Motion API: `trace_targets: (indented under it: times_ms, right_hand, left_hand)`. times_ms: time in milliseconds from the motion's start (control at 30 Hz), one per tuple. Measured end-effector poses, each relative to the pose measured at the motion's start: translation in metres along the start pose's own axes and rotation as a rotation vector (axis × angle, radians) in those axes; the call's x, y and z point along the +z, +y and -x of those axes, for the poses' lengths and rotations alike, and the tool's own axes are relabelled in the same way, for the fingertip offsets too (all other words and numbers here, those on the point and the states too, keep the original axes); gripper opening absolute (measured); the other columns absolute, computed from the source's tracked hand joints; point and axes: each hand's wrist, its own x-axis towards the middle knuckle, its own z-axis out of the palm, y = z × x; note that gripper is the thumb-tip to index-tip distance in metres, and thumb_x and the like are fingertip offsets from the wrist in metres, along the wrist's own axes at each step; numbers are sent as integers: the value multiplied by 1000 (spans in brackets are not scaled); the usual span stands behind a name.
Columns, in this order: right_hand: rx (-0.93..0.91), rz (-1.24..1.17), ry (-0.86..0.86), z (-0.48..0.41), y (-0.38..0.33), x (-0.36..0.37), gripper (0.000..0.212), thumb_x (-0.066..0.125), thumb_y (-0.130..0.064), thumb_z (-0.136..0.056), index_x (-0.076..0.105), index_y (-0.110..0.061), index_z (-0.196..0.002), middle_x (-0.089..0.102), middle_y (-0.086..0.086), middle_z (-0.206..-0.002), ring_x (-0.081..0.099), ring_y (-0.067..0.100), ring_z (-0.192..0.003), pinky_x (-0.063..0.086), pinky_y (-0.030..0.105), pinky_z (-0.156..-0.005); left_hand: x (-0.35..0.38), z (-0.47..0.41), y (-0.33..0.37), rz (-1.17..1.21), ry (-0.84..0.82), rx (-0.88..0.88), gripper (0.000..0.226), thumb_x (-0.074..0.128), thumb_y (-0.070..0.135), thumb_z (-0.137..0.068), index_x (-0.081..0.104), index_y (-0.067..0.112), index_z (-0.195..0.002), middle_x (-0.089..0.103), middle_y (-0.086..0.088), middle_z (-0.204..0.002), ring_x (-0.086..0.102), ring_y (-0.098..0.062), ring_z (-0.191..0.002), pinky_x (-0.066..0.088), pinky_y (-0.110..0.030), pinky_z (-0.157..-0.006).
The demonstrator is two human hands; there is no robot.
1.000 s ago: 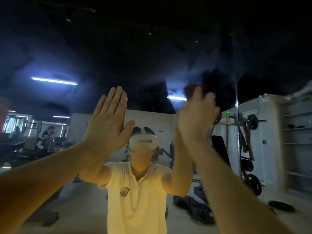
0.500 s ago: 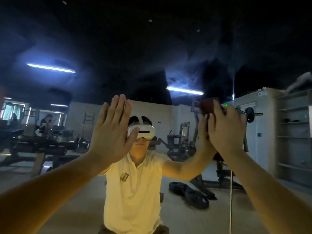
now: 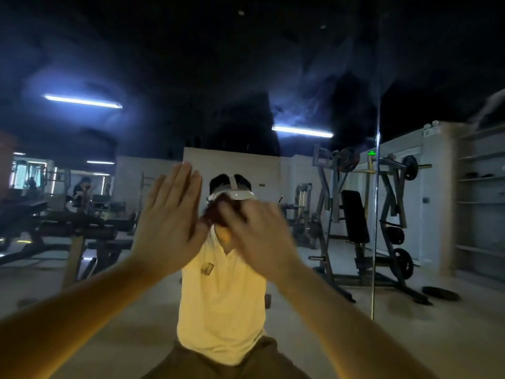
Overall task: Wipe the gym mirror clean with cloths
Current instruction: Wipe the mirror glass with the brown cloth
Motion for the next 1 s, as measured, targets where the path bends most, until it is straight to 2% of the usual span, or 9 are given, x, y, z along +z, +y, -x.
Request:
trace_targets:
  times_ms: [200, 267, 333, 433, 567, 700, 767, 900, 1000]
  right_hand:
    - [604, 133, -8, 89, 118, -40, 49, 48, -31, -102, 41, -16, -148, 52, 20, -108, 54, 34, -88, 51, 48, -80]
    - [822, 110, 84, 95, 107, -37, 47, 45, -28, -106, 42, -11, -149, 52, 22, -112, 54, 37, -90, 51, 49, -81]
    - [944, 12, 140, 79, 64, -25, 48, 47, -30, -105, 43, -15, -151, 48, 16, -119, 54, 33, -98, 49, 37, -84]
    - [908, -120, 160, 42, -26, 0, 51, 43, -38, -106, 38, -22, -154, 43, 4, -122, 51, 23, -105, 35, 21, -78]
    - [565, -232, 52, 26, -115, 14, 48, 40, -34, -107, 44, -13, -150, 55, 16, -118, 54, 27, -101, 50, 42, -83]
    - [128, -85, -77, 62, -77, 5, 56, 60, -34, -93, 52, -18, -146, 52, 13, -117, 51, 26, -104, 54, 44, -86]
    - [221, -24, -130, 95, -29, -5, 56, 62, -35, -95, 47, -18, -146, 53, 16, -118, 54, 28, -101, 55, 45, -84]
    - [580, 81, -111, 165, 52, -34, 45, 36, -33, -104, 45, -12, -144, 55, 21, -108, 57, 35, -88, 50, 47, -78]
    - [908, 88, -33, 172, 37, -32, 47, 38, -27, -102, 44, -8, -144, 54, 24, -111, 57, 37, -88, 48, 45, -77]
  left_hand:
    - [25, 9, 19, -80, -24, -67, 82, 23, 55, -106, 5, -1, -163, -2, -24, -171, -2, -35, -160, 12, -58, -127]
    - [24, 10, 19, -70, -15, -60, 82, 24, 55, -106, 6, -1, -163, 0, -24, -171, -1, -35, -160, 12, -57, -128]
    - [23, 12, 19, -45, -16, -63, 81, 21, 55, -107, 7, -1, -163, 1, -23, -171, -1, -34, -160, 11, -56, -128]
    - [16, 21, 14, 32, -24, -17, 71, 23, 45, -108, 11, 1, -164, 3, -19, -172, 0, -30, -161, 12, -55, -129]
    - [3, 57, 0, 161, 63, 67, 60, 26, 31, -107, 29, 1, -160, 21, -18, -170, 17, -30, -159, 14, -53, -129]
    - [6, 91, 7, 137, 20, 5, 67, 32, 36, -105, 25, -1, -161, 15, -20, -171, 15, -34, -159, 14, -57, -128]
    - [16, 98, 20, 74, -18, -20, 74, 35, 42, -104, 20, -2, -162, 9, -22, -171, 9, -35, -160, 13, -58, -128]
    - [31, 103, 30, -47, -34, -58, 83, 38, 49, -103, 14, -4, -162, 5, -25, -170, 4, -37, -160, 13, -59, -127]
    - [33, 104, 30, -59, -35, -66, 85, 43, 49, -103, 13, -3, -162, 4, -25, -171, 1, -36, -160, 12, -58, -128]
